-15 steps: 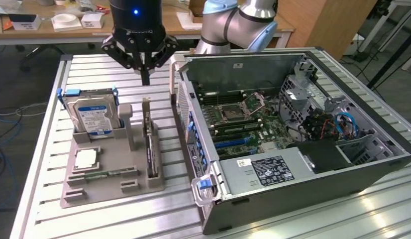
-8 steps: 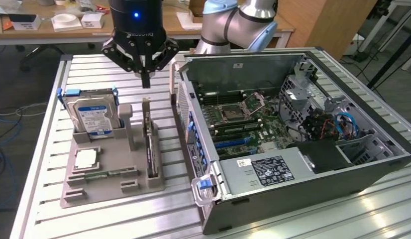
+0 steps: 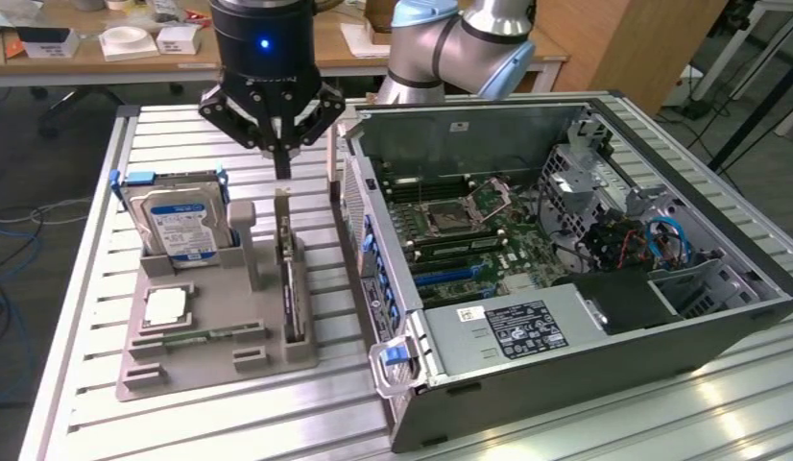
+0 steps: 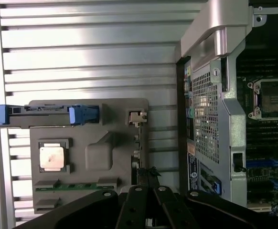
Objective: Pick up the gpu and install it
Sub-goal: 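Pick up the gpu and move the gpu toward the slot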
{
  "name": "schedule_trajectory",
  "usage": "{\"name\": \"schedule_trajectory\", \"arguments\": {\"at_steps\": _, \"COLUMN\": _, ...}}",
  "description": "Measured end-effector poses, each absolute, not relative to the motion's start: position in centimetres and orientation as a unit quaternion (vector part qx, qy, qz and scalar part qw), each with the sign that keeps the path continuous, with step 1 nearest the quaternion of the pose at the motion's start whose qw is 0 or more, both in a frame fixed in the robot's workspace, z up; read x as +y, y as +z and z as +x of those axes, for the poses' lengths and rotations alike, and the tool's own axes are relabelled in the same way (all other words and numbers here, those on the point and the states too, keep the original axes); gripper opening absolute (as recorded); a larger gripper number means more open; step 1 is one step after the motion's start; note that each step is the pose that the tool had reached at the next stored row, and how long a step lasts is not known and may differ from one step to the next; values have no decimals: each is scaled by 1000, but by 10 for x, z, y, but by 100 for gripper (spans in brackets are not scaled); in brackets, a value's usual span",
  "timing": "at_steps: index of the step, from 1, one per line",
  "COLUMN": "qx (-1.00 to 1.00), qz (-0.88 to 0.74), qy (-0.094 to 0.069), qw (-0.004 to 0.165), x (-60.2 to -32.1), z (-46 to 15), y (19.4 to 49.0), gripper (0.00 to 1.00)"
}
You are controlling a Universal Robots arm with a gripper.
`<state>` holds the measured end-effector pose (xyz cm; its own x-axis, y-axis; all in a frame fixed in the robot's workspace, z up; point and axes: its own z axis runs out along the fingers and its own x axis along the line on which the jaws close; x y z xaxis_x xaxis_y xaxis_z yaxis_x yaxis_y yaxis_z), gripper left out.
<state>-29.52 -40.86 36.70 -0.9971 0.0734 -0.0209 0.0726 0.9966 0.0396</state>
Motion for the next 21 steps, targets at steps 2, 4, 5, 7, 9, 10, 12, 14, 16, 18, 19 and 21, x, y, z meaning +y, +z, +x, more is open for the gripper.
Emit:
{"name": "schedule_trajectory", "arguments": {"at_steps": 2, "qx": 999, "qz": 36, "qy": 19, "qw": 11, "x": -409, "z": -295, "y": 363, "gripper": 11}}
{"name": "schedule_trajectory", "arguments": {"at_steps": 4, "qx": 999, "qz": 37, "qy": 19, "qw": 12, "x": -409, "z": -295, "y": 360, "gripper": 11}}
{"name": "schedule_trajectory", "arguments": {"at_steps": 5, "qx": 999, "qz": 37, "qy": 19, "qw": 12, "x": -409, "z": -295, "y": 358, "gripper": 11}}
{"name": "schedule_trajectory", "arguments": {"at_steps": 7, "qx": 999, "qz": 36, "qy": 19, "qw": 12, "x": -409, "z": -295, "y": 354, "gripper": 11}}
{"name": "schedule_trajectory", "arguments": {"at_steps": 9, "qx": 999, "qz": 36, "qy": 19, "qw": 12, "x": -409, "z": -295, "y": 351, "gripper": 11}}
{"name": "schedule_trajectory", "arguments": {"at_steps": 10, "qx": 999, "qz": 37, "qy": 19, "qw": 12, "x": -409, "z": -295, "y": 349, "gripper": 11}}
{"name": "schedule_trajectory", "arguments": {"at_steps": 12, "qx": 999, "qz": 36, "qy": 19, "qw": 12, "x": -409, "z": -295, "y": 346, "gripper": 11}}
{"name": "schedule_trajectory", "arguments": {"at_steps": 14, "qx": 999, "qz": 36, "qy": 19, "qw": 12, "x": -409, "z": -295, "y": 343, "gripper": 11}}
{"name": "schedule_trajectory", "arguments": {"at_steps": 16, "qx": 999, "qz": 36, "qy": 19, "qw": 12, "x": -409, "z": -295, "y": 340, "gripper": 11}}
{"name": "schedule_trajectory", "arguments": {"at_steps": 18, "qx": 999, "qz": 36, "qy": 19, "qw": 12, "x": -409, "z": -295, "y": 338, "gripper": 11}}
{"name": "schedule_trajectory", "arguments": {"at_steps": 19, "qx": 999, "qz": 37, "qy": 19, "qw": 12, "x": -409, "z": -295, "y": 337, "gripper": 11}}
{"name": "schedule_trajectory", "arguments": {"at_steps": 21, "qx": 999, "qz": 36, "qy": 19, "qw": 12, "x": -409, "z": -295, "y": 336, "gripper": 11}}
